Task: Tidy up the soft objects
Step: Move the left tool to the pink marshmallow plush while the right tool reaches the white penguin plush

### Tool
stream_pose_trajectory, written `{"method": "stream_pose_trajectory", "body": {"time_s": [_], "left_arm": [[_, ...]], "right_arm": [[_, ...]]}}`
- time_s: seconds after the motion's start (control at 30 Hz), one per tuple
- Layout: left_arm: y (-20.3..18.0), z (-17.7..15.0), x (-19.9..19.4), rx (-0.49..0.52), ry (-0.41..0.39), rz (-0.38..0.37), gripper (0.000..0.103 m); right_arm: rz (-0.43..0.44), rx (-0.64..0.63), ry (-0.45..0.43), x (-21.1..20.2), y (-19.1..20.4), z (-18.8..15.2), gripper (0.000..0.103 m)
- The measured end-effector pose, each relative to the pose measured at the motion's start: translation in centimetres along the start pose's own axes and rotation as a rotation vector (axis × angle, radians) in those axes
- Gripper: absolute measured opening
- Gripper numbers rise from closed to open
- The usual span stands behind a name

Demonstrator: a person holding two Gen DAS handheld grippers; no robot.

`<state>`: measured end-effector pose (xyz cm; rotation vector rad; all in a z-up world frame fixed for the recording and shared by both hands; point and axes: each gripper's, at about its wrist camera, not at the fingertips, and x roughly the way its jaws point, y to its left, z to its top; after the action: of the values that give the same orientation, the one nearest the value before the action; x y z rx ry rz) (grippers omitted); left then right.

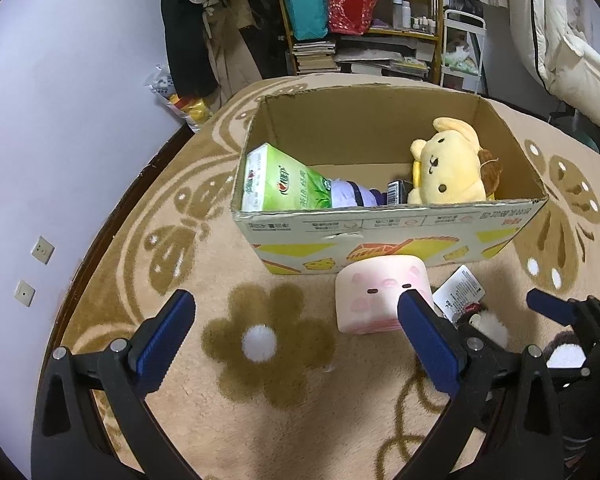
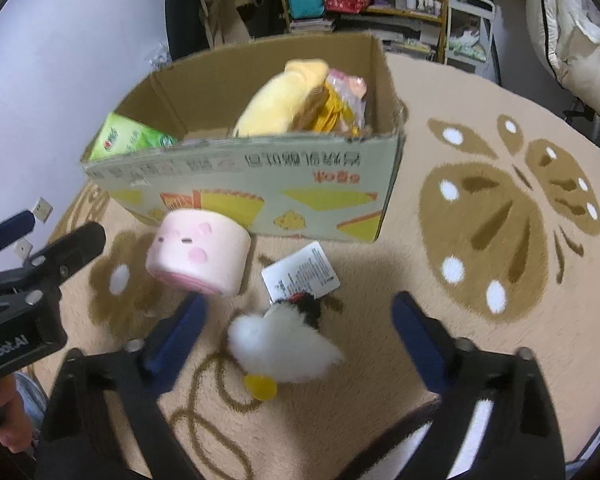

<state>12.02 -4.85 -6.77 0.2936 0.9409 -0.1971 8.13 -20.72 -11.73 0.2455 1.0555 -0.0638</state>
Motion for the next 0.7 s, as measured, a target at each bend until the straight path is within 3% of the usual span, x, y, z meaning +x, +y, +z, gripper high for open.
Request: {"method": "stream_pose_trajectory", "body": {"time_s": [0.13, 0.27, 0.33, 0.4, 0.7], "left_arm": [[-0.4, 0.0, 0.6, 0.012, 0.013, -0.004, 0.1], [-0.8, 0.1, 1.0, 0.024, 0.021, -0.006, 0.1], [-1.0, 0.1, 1.2, 0.025, 0.022, -0.013, 0.1], [-1.1, 0.2, 1.4, 0.025, 0.025, -0.021, 0.1], [-1.5, 0.3, 2.8, -0.016, 0.065, -0.111, 0.1]], "right_arm": [[0.008, -0.003, 0.042, 1.2, 0.3, -0.2, 0.09], [0.021, -0.007, 0.113, 2.6, 0.5, -0.6, 0.079], [0.021, -0.008, 0.149, 3.3, 0.4, -0.8, 0.067], [0.028, -0.007, 0.191, 4.0, 0.3, -1.0, 0.04], [0.063, 0.016, 0.15, 3.8, -0.2, -0.2, 0.035]]}}
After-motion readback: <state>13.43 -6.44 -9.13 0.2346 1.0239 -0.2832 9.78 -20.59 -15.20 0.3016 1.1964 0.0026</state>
